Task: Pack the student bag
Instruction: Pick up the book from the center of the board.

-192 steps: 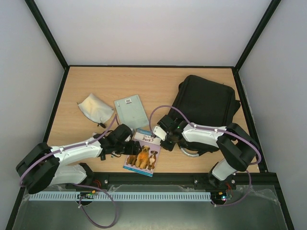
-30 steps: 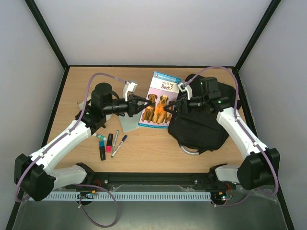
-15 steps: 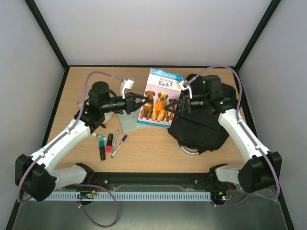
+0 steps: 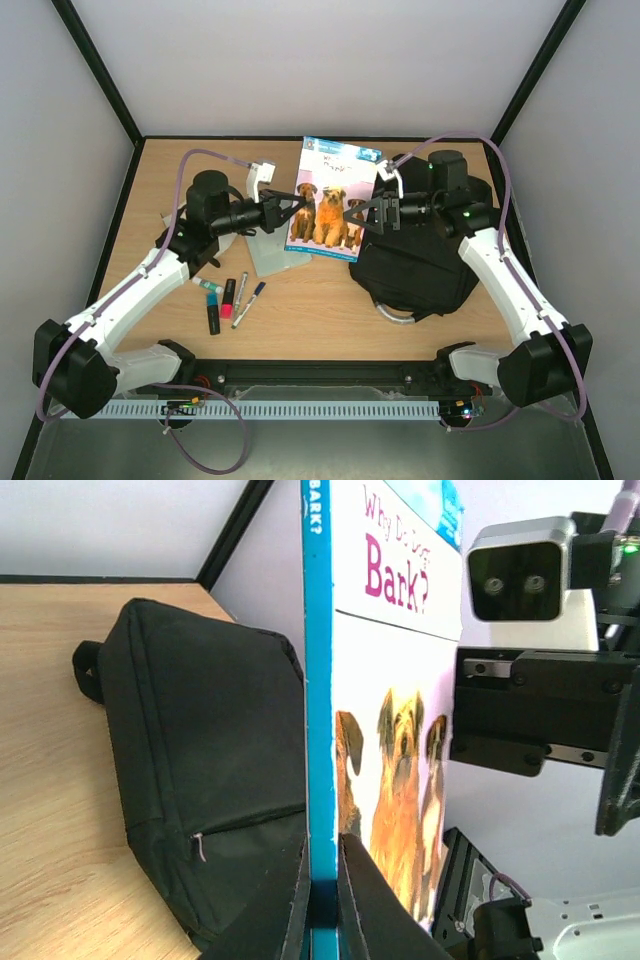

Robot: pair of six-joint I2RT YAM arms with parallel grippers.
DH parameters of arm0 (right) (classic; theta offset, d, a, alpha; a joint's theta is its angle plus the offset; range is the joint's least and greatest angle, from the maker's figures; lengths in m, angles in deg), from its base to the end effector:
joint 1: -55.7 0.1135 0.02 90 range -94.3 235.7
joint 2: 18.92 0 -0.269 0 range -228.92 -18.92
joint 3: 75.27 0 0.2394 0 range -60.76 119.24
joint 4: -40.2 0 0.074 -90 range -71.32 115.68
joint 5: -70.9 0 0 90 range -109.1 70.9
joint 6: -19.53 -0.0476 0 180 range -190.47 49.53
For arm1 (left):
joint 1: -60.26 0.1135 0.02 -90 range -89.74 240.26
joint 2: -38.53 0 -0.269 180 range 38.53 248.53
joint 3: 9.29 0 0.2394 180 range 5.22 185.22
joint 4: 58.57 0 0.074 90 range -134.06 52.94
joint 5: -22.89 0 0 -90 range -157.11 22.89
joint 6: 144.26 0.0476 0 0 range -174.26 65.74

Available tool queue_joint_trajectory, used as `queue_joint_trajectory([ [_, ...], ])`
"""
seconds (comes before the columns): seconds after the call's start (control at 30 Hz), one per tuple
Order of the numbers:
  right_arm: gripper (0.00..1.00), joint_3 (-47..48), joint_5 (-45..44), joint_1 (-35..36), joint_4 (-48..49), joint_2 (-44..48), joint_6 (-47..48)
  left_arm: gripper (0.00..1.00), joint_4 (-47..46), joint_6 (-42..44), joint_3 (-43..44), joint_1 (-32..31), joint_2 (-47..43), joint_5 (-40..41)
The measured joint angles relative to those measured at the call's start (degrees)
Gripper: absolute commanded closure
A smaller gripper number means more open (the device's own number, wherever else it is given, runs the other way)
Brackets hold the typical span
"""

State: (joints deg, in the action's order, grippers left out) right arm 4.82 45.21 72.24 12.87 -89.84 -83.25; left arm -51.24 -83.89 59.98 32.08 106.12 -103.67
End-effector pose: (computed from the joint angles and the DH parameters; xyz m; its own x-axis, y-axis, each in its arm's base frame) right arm 0.2354 0.1147 0.3764 -0.5002 -0.0485 -0.8645 -0.8548 0.1872 0.4841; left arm 0.2232 -0.1518 0.3582 -0.5213 -0.1712 -0.8360 0.7410 0.3951 -0.5430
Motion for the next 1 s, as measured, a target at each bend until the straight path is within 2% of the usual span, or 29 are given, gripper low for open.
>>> queue_joint_trajectory([
  [0.13, 0.34, 0.4, -1.2, 0.0, 1.8, 0.4, -4.0, 0.98, -0.1, -0.7, -0.5, 0.0, 0.0, 1.0],
  [0.43, 0.78, 1.0, -6.4, 0.0, 3.2, -0.5, -8.1, 0.95, -1.5, -2.5, -1.6, 0.2, 0.4, 0.5],
  [0.47, 0.82, 1.1, -6.8, 0.0, 3.3, -0.7, -8.0, 0.88, -1.5, -2.5, -1.6, 0.2, 0.5, 0.4],
  [0.53, 0.88, 1.1, -7.3, 0.0, 3.4, -1.0, -7.7, 0.61, -1.7, -2.5, -1.8, 0.3, 0.5, -0.3],
  [0.57, 0.90, 1.1, -7.5, 0.0, 3.3, -1.1, -7.1, 0.53, -1.7, -2.0, -1.9, 0.3, 0.7, -0.8],
  [0.6, 0.91, 1.1, -7.4, 0.0, 3.3, -1.2, -6.3, 0.46, -1.8, -1.6, -2.1, 0.4, 0.8, -1.4],
  [0.67, 0.94, 1.1, -7.5, 0.0, 2.7, -1.2, -4.0, 0.41, -1.5, -1.1, -2.1, 0.4, 1.4, -3.0],
  [0.8, 0.97, 1.1, -7.0, 0.0, -1.2, -1.2, 2.6, 0.45, -1.4, 0.5, -2.1, 0.4, 3.6, -6.3],
  [1.0, 0.97, 0.2, -5.8, 0.0, -6.7, -1.3, 10.2, 0.72, -1.9, 1.0, -2.1, 0.5, 5.3, -9.6],
])
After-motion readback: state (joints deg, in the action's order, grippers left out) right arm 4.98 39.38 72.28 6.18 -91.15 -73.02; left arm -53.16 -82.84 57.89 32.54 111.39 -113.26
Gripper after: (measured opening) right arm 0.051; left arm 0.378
